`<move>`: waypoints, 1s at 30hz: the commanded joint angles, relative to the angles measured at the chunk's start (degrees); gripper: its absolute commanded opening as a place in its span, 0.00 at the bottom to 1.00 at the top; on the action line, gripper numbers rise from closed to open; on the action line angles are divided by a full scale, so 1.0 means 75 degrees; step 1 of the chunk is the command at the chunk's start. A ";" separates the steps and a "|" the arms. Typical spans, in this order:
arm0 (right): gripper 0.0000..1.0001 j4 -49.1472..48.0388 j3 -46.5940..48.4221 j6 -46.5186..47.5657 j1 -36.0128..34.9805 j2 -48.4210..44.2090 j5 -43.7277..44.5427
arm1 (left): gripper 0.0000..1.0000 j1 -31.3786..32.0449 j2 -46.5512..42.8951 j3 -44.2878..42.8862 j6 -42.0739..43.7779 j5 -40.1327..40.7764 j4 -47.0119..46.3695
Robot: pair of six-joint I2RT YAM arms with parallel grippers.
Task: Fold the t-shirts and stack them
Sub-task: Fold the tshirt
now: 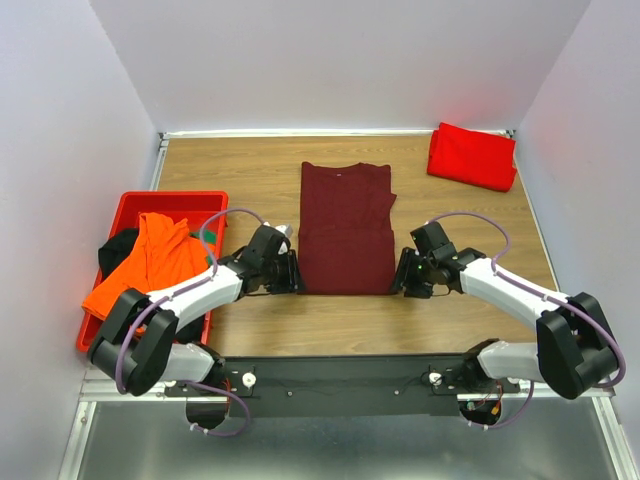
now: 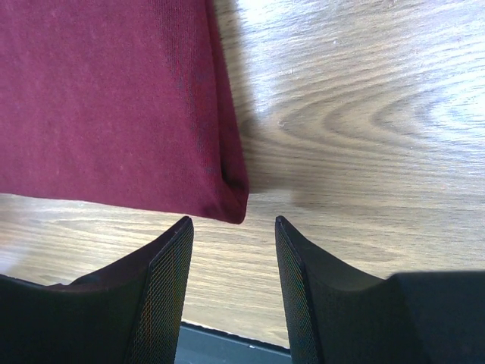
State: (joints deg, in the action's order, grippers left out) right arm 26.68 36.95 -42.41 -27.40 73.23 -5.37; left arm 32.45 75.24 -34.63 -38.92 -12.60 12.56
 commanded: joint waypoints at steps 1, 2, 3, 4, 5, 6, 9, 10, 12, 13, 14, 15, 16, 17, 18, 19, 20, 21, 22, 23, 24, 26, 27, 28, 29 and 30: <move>0.54 -0.0147 0.0066 -0.0122 0.0032 -0.0061 0.0200 | 0.40 0.0057 0.0069 0.0118 -0.0190 0.0121 -0.0233; 0.54 -0.0170 0.0066 -0.0111 0.0032 -0.0061 0.0188 | 0.40 0.0057 0.0081 0.0118 -0.0202 0.0133 -0.0256; 0.54 -0.0193 0.0054 -0.0111 0.0032 -0.0038 0.0177 | 0.40 0.0057 0.0116 0.0118 -0.0202 0.0156 -0.0256; 0.54 -0.0217 0.0042 -0.0122 0.0032 -0.0038 0.0200 | 0.40 0.0057 0.0139 0.0106 -0.0213 0.0191 -0.0268; 0.54 -0.0240 -0.0004 -0.0134 0.0032 -0.0026 0.0211 | 0.40 0.0057 0.0163 0.0118 -0.0214 0.0215 -0.0280; 0.54 -0.0298 -0.0016 -0.0134 0.0032 0.0032 0.0235 | 0.40 0.0057 0.0244 0.0118 -0.0225 0.0227 -0.0326; 0.54 -0.0451 -0.0121 -0.0192 0.0055 0.0138 0.0212 | 0.38 0.0056 0.0385 0.0141 -0.0225 0.0227 -0.0338; 0.54 -0.0509 -0.0157 -0.0204 0.0044 0.0161 0.0188 | 0.39 0.0045 0.0397 0.0153 -0.0237 0.0227 -0.0362; 0.54 -0.0627 -0.0239 -0.0228 0.0044 0.0220 0.0200 | 0.38 0.0057 0.0432 0.0176 -0.0260 0.0250 -0.0432; 0.54 -0.0662 -0.0251 -0.0239 0.0044 0.0278 0.0200 | 0.38 0.0057 0.0456 0.0188 -0.0260 0.0250 -0.0444; 0.53 -0.0709 -0.0286 -0.0239 0.0044 0.0314 0.0211 | 0.38 0.0057 0.0468 0.0188 -0.0260 0.0250 -0.0455; 0.52 -0.0767 -0.0298 -0.0251 0.0044 0.0314 0.0212 | 0.38 0.0057 0.0526 0.0200 -0.0260 0.0250 -0.0467; 0.52 -0.0803 -0.0321 -0.0251 0.0044 0.0360 0.0212 | 0.38 0.0057 0.0549 0.0211 -0.0260 0.0262 -0.0490; 0.51 -0.0861 -0.0333 -0.0263 0.0044 0.0419 0.0200 | 0.38 0.0057 0.0584 0.0223 -0.0272 0.0239 -0.0549; 0.50 -0.0885 -0.0344 -0.0274 0.0044 0.0443 0.0177 | 0.37 0.0057 0.0620 0.0258 -0.0295 0.0227 -0.0561; 0.49 -0.0908 -0.0368 -0.0275 0.0044 0.0454 0.0165 | 0.37 0.0057 0.0643 0.0270 -0.0296 0.0227 -0.0584; 0.48 -0.0943 -0.0380 -0.0286 0.0044 0.0478 0.0153 | 0.36 0.0057 0.0667 0.0282 -0.0296 0.0192 -0.0631; 0.48 -0.0944 -0.0391 -0.0286 0.0044 0.0490 0.0165 | 0.35 0.0057 0.0702 0.0305 -0.0307 0.0192 -0.0654; 0.47 -0.0967 -0.0403 -0.0298 0.0055 0.0490 0.0165 | 0.34 0.0057 0.0714 0.0305 -0.0296 0.0192 -0.0666; 0.46 -0.0979 -0.0403 -0.0298 0.0044 0.0501 0.0165 | 0.33 0.0057 0.0725 0.0305 -0.0296 0.0180 -0.0678; 0.45 -0.0979 -0.0415 -0.0298 0.0044 0.0501 0.0165 | 0.31 0.0057 0.0760 0.0305 -0.0307 0.0180 -0.0690; 0.43 -0.0990 -0.0438 -0.0321 0.0055 0.0501 0.0153 | 0.27 0.0068 0.0796 0.0294 -0.0296 0.0145 -0.0701; 0.41 -0.1014 -0.0438 -0.0321 0.0044 0.0525 0.0153 | 0.25 0.0068 0.0807 0.0270 -0.0296 0.0145 -0.0690; 0.40 -0.1025 -0.0450 -0.0321 0.0044 0.0536 0.0153 | 0.23 0.0057 0.0819 0.0258 -0.0284 0.0133 -0.0690; 0.39 -0.1037 -0.0450 -0.0321 0.0044 0.0537 0.0153 | 0.18 0.0068 0.0831 0.0247 -0.0272 0.0122 -0.0690; 0.35 -0.1061 -0.0450 -0.0321 0.0044 0.0548 0.0130 | 0.16 0.0068 0.0843 0.0223 -0.0260 0.0121 -0.0701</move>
State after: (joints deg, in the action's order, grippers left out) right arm 19.92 34.46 -44.16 -27.29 76.51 -5.39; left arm 32.67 80.44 -33.61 -41.21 -12.29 7.40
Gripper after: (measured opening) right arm 0.392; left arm 0.189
